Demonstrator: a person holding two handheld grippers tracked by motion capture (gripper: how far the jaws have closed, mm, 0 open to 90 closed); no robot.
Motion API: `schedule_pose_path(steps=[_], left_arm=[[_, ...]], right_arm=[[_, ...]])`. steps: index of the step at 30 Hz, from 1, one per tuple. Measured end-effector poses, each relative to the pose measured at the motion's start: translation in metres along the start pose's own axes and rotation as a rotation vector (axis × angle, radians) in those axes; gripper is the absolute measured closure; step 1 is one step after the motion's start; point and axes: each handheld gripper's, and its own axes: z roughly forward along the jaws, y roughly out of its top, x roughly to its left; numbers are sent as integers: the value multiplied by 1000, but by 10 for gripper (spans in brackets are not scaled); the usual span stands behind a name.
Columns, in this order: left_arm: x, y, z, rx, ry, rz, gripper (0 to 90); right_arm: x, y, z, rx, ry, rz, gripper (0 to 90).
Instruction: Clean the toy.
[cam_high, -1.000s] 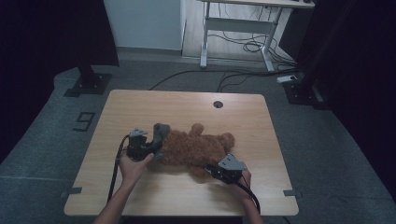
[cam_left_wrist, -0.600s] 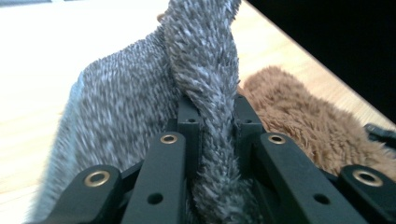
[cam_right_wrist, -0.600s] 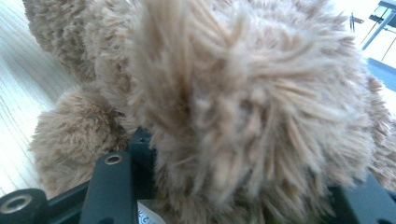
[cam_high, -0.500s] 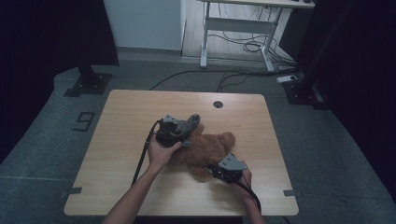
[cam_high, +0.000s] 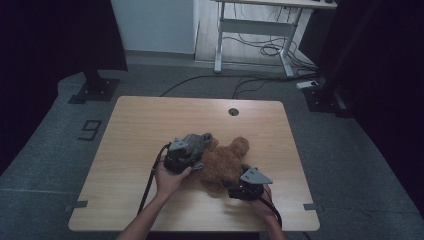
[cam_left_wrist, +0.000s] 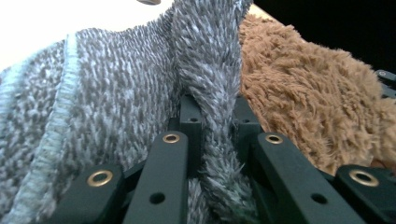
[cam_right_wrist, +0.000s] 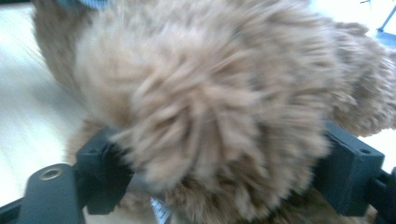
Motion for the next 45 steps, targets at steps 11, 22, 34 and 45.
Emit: schedule_pose_path(steps=[11,22,34,45], left_arm=[[-13,-28,-19,-68,-23,13,798],[-17,-42,-26,-77,-58,6,798],[-30,-22,-38,-78,-56,12,795],[-99,49,14,-25,-58,195,792]], right_arm=[[-13,26,-23,-83,76,157,96],[-4,21,15,130,133,156,175],[8,20,11,58,29,-110,437],[13,14,6,25,20,-133,440]])
